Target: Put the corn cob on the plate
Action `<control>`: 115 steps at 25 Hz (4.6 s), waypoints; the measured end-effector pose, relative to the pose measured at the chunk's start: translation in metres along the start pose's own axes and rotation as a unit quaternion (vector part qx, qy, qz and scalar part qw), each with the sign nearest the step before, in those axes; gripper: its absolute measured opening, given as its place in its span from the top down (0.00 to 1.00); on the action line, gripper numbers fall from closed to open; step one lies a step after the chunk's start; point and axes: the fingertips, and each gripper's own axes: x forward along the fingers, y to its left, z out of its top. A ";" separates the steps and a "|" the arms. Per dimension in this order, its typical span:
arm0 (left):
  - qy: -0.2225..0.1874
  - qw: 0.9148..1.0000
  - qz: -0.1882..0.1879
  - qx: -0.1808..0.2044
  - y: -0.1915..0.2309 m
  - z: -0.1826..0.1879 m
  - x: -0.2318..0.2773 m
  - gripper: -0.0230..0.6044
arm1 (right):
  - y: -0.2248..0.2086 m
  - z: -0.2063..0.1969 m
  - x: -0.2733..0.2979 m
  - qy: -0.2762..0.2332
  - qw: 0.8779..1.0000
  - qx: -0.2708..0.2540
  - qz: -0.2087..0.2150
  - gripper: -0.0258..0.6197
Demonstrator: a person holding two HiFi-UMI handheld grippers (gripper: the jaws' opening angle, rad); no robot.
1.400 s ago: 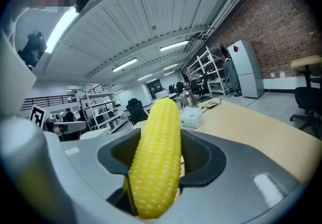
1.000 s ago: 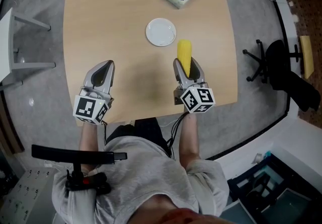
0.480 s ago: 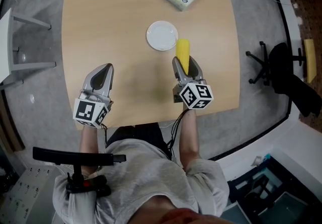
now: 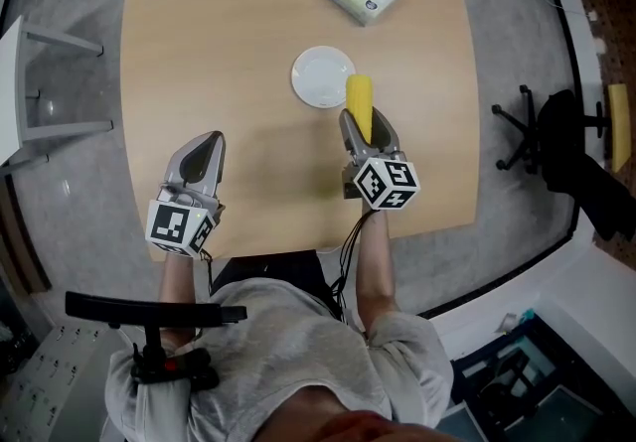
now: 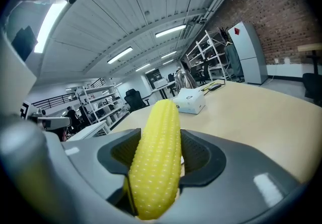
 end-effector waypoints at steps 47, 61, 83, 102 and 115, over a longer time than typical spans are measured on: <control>0.041 0.998 0.031 -0.034 0.032 -0.034 0.038 0.93 | -0.037 -0.046 0.091 0.097 0.994 -0.042 -0.023 0.57; 0.042 0.998 0.033 -0.042 0.039 -0.037 0.044 0.93 | -0.038 -0.049 0.107 0.116 0.991 -0.063 -0.028 0.57; 0.042 0.998 0.037 -0.039 0.040 -0.034 0.042 0.93 | -0.040 -0.056 0.113 0.145 0.984 -0.085 -0.053 0.57; 0.032 0.998 0.038 -0.037 0.037 -0.029 0.035 0.93 | -0.038 -0.056 0.113 0.148 0.983 -0.096 -0.058 0.53; 0.018 0.999 0.038 -0.027 0.027 -0.018 0.024 0.93 | -0.035 -0.047 0.107 0.136 0.984 -0.098 -0.054 0.53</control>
